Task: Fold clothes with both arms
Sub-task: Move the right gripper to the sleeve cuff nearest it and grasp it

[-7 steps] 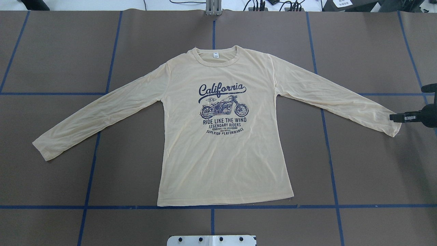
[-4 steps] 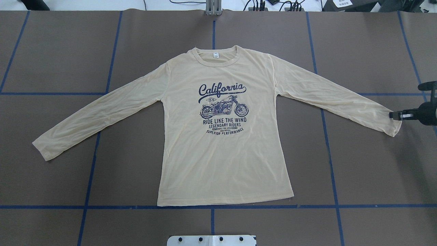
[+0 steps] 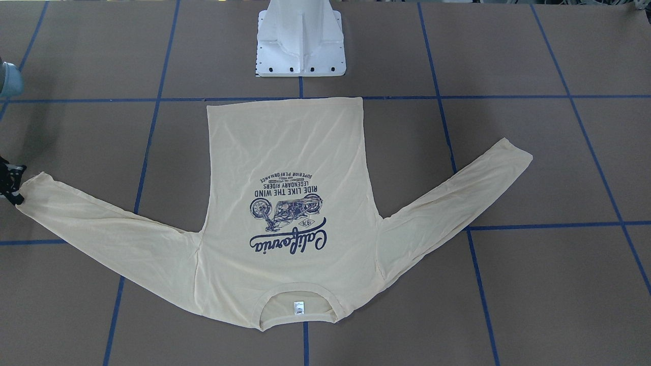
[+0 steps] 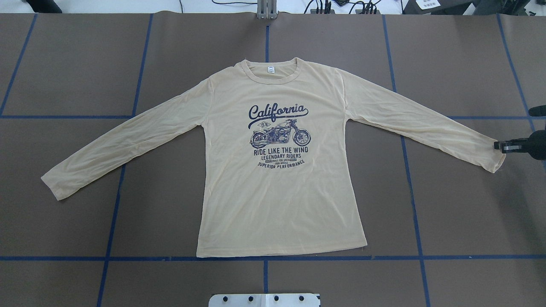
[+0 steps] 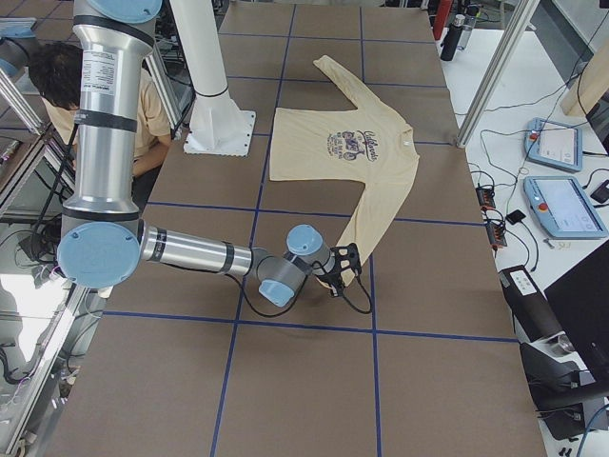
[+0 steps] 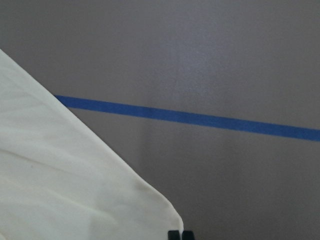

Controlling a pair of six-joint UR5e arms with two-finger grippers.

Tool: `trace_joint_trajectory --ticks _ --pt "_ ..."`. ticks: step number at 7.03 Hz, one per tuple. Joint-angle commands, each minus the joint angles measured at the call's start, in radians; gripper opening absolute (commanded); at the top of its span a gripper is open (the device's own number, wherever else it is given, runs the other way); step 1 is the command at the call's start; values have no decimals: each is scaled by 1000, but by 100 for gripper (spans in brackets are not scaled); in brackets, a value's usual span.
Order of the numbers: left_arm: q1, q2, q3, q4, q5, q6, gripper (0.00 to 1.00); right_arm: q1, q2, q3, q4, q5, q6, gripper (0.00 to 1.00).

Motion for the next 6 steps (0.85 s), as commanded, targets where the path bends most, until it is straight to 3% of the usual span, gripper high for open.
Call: trace_joint_trajectory --ticks 1,3,4,5,6 --pt "0 0 0 0 0 0 100 36 32 66 -26 31 4 0" --pt "2 2 3 2 0 0 100 67 75 257 -254 66 7 0" --pt "2 9 2 0 -2 0 100 67 148 383 -464 66 36 0" --pt "2 11 2 2 -2 0 100 64 287 443 -670 63 115 0" --pt "6 12 3 0 -2 0 100 11 426 441 -795 54 171 0"
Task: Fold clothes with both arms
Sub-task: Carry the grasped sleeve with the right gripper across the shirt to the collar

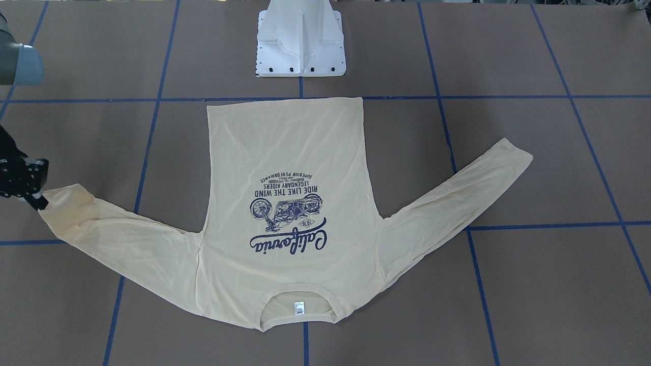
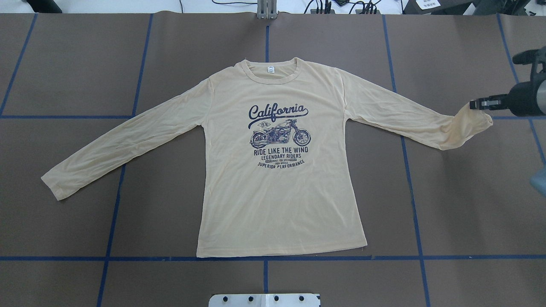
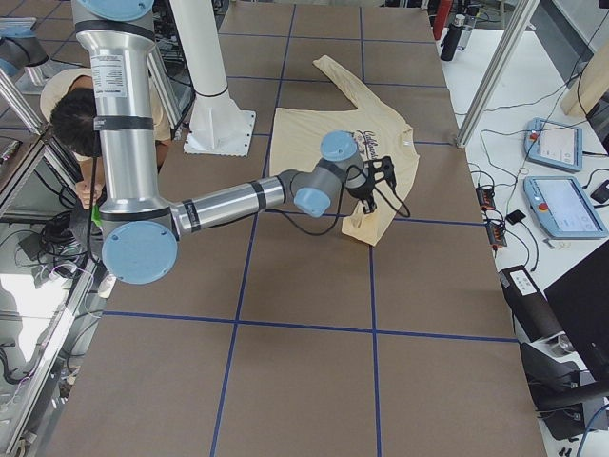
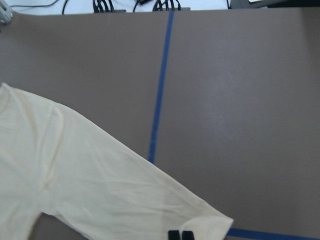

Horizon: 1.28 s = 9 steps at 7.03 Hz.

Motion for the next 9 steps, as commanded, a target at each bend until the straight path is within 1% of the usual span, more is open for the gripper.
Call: trace_joint_trajectory --ticks 1,2,3,4,5,6,7,8,9 --pt "5 3 0 1 0 0 100 -125 281 28 -279 -82 162 0" --pt "5 3 1 1 1 -2 100 -213 392 5 -342 -191 257 0" --pt "5 3 1 -1 1 -2 100 -289 499 -67 -349 -268 352 0" --pt "5 3 1 1 1 -2 100 -346 623 -196 -341 -346 402 0" --pt "5 3 1 -1 1 -2 100 -400 725 -315 -334 -430 442 0" --pt "5 3 4 1 1 -2 100 -451 825 -460 -259 -490 448 0" --pt "5 3 6 -1 1 -2 100 -482 921 -627 -155 -520 488 0" --pt "5 3 7 -1 1 -2 100 -511 984 -700 -130 -547 497 0" --pt "5 3 7 -1 1 -2 100 -540 1009 -707 -129 -564 500 0"
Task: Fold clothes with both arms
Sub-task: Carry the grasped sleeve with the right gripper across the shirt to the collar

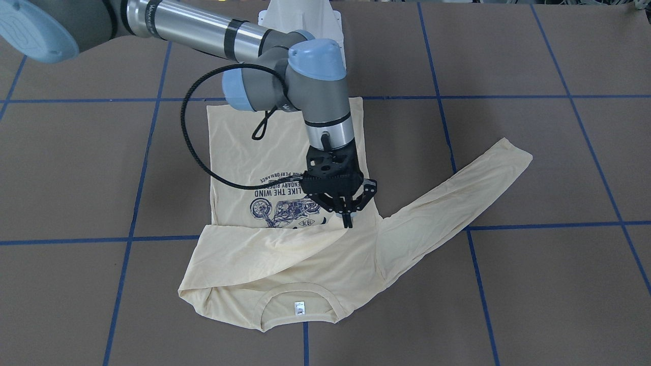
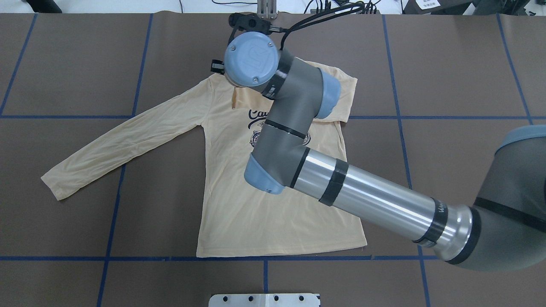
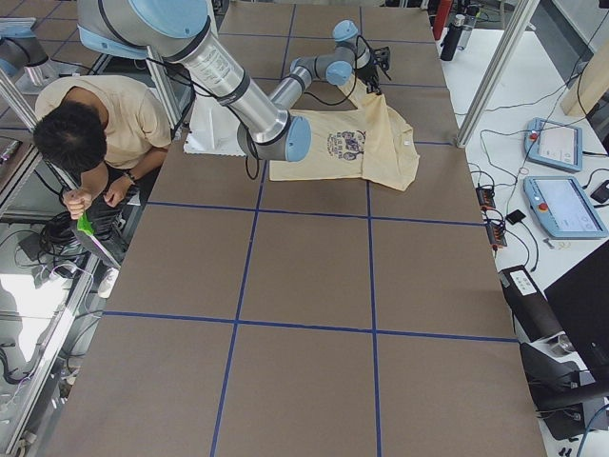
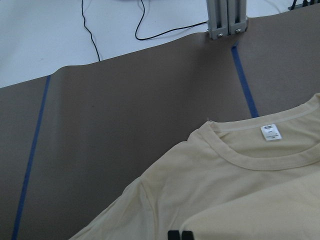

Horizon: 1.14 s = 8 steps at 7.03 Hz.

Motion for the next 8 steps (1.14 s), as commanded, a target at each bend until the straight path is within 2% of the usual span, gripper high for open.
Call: trace_joint_trajectory --ticks 1,2,3,5,6,8 --pt "0 0 4 0 0 0 100 -77 68 -81 22 -90 29 0" --pt "0 0 7 0 0 0 100 -90 116 -140 23 -107 46 6" --pt "0 0 7 0 0 0 100 -90 133 -168 22 -107 49 99" --pt "0 0 7 0 0 0 100 -76 159 -170 -7 -98 52 100" --pt "0 0 7 0 -2 -2 100 -43 197 -169 -99 -53 47 100" --pt "79 0 -5 -15 -3 -84 100 78 176 -117 -241 151 -23 100"
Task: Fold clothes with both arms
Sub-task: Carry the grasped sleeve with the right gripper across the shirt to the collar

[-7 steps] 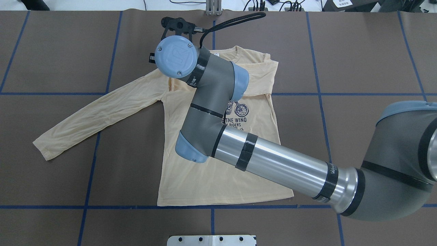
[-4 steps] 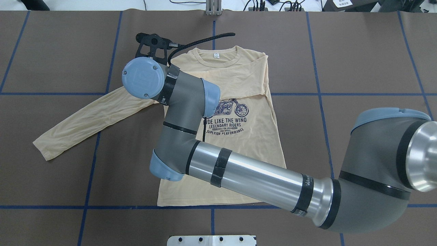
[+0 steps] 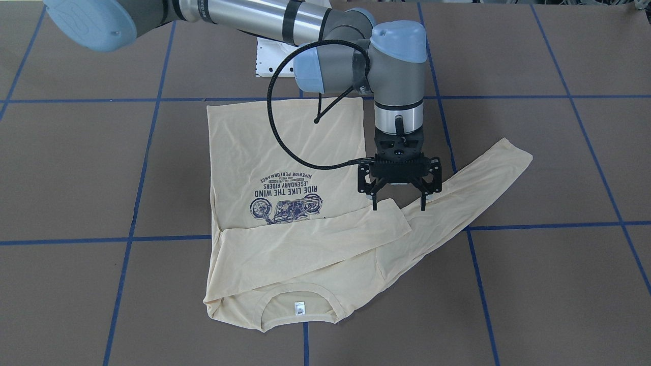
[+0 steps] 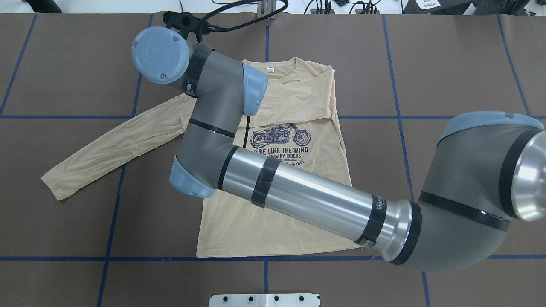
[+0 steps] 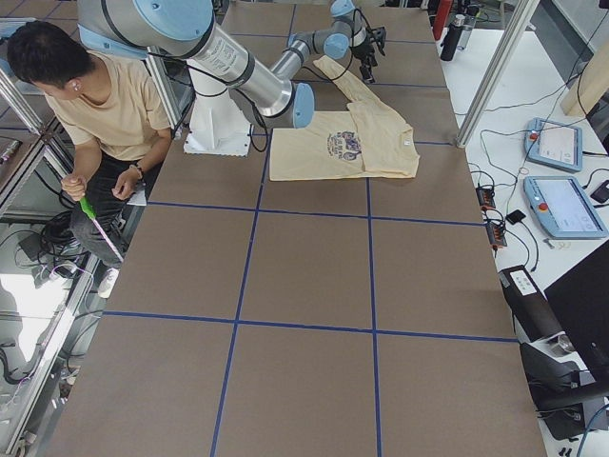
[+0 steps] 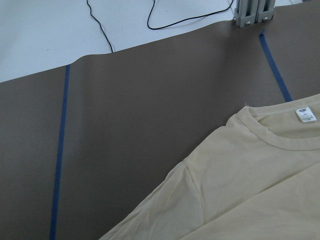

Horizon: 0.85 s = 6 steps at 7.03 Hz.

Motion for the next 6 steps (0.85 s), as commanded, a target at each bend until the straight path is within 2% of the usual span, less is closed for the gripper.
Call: trace_joint_trajectory --ticks 1,2,3,4,5,6 --pt "121 2 0 -86 -1 -131 100 135 -132 191 -121 194 -128 100" --pt "177 36 0 -172 7 -263 100 187 -298 376 -121 250 -177 100" --pt "232 79 2 -290 12 -399 100 218 -444 521 -122 278 -247 100" --pt "278 144 2 -391 16 -504 100 271 -573 641 -130 319 -345 100" --pt "313 208 2 -476 50 -562 100 340 -701 739 -129 410 -450 100" --pt "364 250 2 -536 115 -647 100 405 -833 828 -122 472 -572 100"
